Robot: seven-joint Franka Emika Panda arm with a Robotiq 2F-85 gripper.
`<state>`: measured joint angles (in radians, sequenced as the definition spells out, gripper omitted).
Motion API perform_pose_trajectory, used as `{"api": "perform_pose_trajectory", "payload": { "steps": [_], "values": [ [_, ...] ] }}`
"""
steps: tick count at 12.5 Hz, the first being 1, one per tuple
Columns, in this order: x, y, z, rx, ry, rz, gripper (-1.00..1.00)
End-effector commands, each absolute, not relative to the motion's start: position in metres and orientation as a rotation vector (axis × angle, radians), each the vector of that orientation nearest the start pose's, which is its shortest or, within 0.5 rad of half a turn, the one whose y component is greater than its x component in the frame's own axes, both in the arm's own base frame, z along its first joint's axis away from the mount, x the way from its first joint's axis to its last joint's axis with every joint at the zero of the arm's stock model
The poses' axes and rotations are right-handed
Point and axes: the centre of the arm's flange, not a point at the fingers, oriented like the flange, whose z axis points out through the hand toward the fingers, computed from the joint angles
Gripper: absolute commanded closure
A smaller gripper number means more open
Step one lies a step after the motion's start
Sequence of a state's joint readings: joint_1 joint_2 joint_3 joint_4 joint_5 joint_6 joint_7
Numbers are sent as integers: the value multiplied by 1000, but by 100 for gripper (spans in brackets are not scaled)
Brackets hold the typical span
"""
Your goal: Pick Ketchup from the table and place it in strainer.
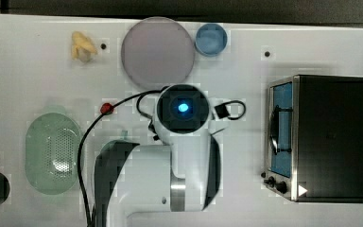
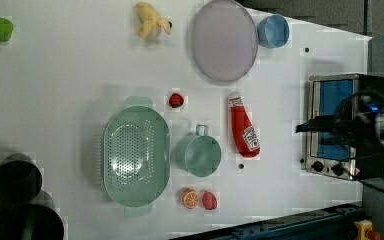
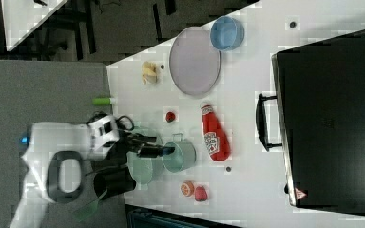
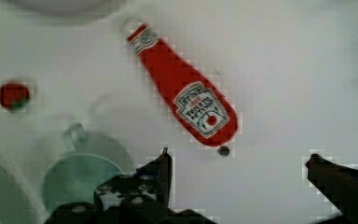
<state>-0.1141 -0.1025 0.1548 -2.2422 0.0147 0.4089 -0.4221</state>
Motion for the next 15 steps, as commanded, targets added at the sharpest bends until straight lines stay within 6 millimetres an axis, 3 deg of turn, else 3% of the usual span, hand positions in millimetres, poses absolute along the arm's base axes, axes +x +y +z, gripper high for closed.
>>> {"api": "perform_pose_trajectory", "payload": {
  "steps": [1,4,9,15],
  "values": [
    [488,26,377,-3132,-30,143,-100],
    [482,26,325,-3109,-295,97,-100],
    [480,26,248,-3083,-280,168,-100],
    [478,22,187,-3065,-251,188,-100]
  ]
}}
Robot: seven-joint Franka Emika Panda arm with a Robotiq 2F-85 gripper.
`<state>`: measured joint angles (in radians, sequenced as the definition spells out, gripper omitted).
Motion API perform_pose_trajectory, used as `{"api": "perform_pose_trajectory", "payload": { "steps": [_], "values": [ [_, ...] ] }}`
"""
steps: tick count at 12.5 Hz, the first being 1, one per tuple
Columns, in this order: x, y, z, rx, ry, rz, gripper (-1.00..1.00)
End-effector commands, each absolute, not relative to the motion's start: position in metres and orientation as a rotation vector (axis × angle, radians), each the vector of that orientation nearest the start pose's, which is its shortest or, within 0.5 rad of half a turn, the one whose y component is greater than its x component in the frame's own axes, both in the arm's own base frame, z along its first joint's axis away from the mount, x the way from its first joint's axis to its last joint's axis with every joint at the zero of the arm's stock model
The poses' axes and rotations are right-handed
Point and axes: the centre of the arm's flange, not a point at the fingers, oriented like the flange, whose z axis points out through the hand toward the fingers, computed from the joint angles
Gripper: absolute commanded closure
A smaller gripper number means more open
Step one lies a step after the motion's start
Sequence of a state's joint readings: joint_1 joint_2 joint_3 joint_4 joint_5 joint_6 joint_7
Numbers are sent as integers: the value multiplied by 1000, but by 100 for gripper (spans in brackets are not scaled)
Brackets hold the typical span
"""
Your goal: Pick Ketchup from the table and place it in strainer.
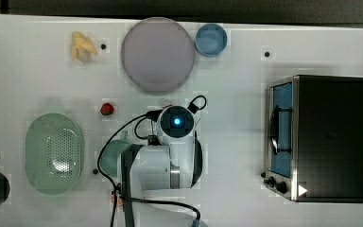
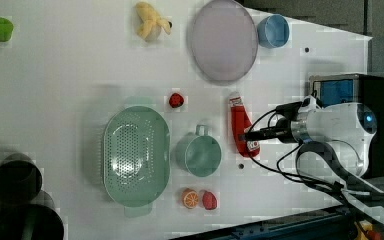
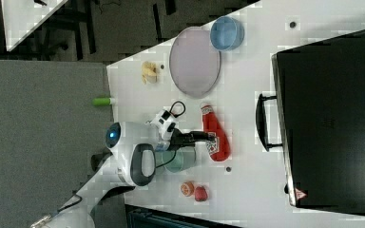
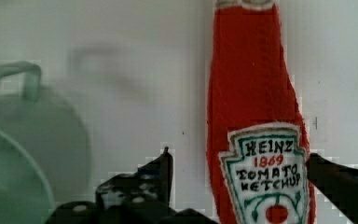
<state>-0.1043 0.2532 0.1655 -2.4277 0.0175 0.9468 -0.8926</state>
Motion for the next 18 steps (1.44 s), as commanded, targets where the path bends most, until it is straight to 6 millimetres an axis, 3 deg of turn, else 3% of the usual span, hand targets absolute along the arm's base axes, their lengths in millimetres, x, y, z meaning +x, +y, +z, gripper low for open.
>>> {"api": "perform_pose_trajectory", "payload": {
  "steps": [1,4,6,7,9,12,15,18],
  "values": [
    [478,22,179,-3062,-248,188,-100],
    [477,20,161,-3062,-237,157,-91],
    [475,23,156,-3058,-242,171,-43],
    [477,23,160,-3061,-242,155,-24],
    [484,21,178,-3071,-241,99,-24],
    [488,18,232,-3087,-246,74,-24],
    [481,22,305,-3106,-269,93,-24],
    [468,41,374,-3131,-301,53,-24]
  ]
}}
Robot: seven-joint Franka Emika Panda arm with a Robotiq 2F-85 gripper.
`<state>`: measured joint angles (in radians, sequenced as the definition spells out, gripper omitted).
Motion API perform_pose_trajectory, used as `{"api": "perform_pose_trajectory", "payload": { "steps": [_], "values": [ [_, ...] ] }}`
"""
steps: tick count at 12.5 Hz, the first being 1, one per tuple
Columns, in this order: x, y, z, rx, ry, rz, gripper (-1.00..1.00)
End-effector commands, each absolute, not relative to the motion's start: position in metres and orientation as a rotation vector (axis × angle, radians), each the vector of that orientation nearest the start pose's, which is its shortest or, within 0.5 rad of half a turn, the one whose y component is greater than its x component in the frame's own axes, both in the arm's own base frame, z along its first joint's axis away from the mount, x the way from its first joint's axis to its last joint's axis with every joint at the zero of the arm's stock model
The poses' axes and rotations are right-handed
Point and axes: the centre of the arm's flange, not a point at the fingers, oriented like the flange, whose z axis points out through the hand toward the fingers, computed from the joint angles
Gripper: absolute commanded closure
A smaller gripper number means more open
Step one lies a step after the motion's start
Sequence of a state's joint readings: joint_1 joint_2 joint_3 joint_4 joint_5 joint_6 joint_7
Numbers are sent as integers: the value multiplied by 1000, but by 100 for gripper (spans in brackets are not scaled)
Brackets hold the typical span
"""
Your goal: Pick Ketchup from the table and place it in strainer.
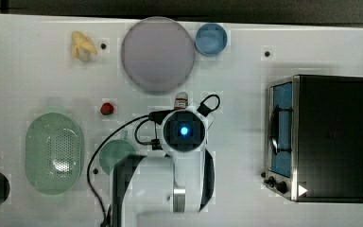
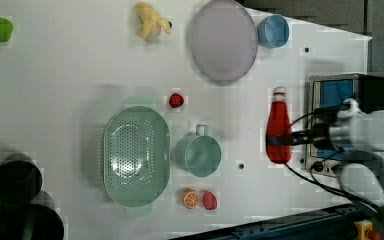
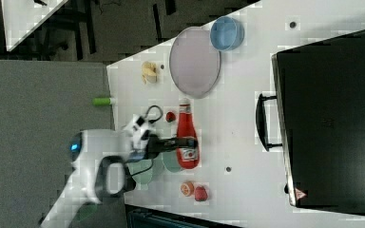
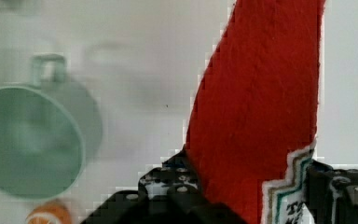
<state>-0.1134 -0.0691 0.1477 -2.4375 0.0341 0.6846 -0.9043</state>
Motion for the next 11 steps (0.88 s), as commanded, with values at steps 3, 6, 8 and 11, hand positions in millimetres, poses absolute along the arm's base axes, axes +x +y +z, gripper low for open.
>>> {"api": "perform_pose_trajectory", "payload": {
  "steps": [3,6,8,11],
  "values": [
    [454,87,419,-3157,-309,-2,-24],
    [444,150,426,-3171,-241,-29,-24],
    [433,197,418,-3148,-130,-3,-24],
    [423,257,397,-3108,-9,-17,-24]
  ]
}}
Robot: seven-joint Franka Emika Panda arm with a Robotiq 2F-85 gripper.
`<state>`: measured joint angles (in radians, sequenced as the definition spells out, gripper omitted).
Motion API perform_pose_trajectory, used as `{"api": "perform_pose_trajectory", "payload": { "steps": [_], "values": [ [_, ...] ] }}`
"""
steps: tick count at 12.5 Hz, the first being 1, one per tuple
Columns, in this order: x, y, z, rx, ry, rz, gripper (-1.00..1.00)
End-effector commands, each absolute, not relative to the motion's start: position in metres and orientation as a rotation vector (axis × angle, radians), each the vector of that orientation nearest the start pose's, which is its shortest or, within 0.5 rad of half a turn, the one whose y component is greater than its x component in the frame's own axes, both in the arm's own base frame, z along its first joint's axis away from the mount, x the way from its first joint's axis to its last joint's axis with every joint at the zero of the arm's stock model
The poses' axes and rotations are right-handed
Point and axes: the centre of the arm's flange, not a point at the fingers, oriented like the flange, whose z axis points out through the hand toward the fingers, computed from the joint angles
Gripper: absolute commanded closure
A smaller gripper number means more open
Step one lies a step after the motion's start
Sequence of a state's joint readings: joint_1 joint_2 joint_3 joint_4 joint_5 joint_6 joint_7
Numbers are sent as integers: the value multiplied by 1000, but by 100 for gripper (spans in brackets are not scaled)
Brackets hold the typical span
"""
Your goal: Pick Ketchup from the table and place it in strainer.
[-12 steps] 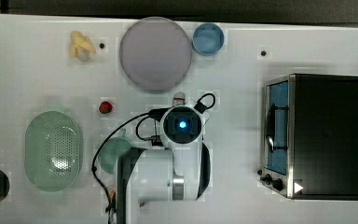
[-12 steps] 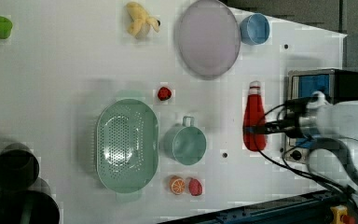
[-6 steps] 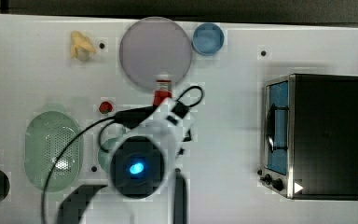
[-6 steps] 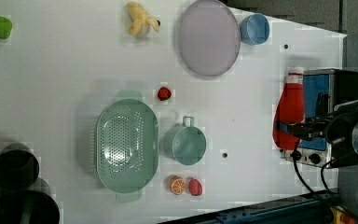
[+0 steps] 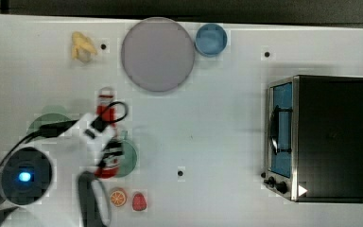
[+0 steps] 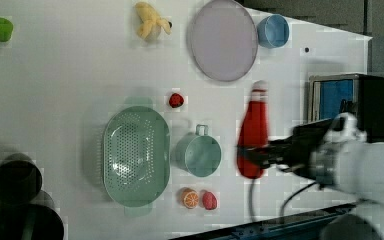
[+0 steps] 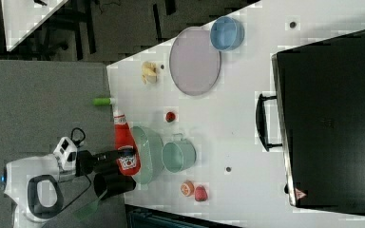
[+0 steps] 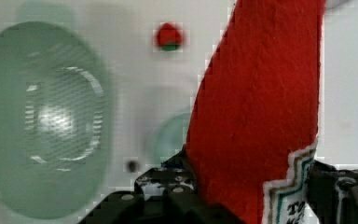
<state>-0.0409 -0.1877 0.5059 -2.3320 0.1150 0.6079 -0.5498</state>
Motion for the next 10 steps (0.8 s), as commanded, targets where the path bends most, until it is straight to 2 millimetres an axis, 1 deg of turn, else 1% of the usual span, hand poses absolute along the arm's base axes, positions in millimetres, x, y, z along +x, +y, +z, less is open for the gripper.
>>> {"api": "perform_pose_trajectory", "payload": {
  "steps": [1,3,6,8,10],
  "values": [
    [422,273,389,-3083,21,-51,-24],
    [417,301,366,-3036,70,-53,-24],
    [411,334,328,-2958,138,-7,-24],
    [408,352,303,-2892,192,15,-24],
    [403,362,279,-2856,215,58,-24]
  ]
}}
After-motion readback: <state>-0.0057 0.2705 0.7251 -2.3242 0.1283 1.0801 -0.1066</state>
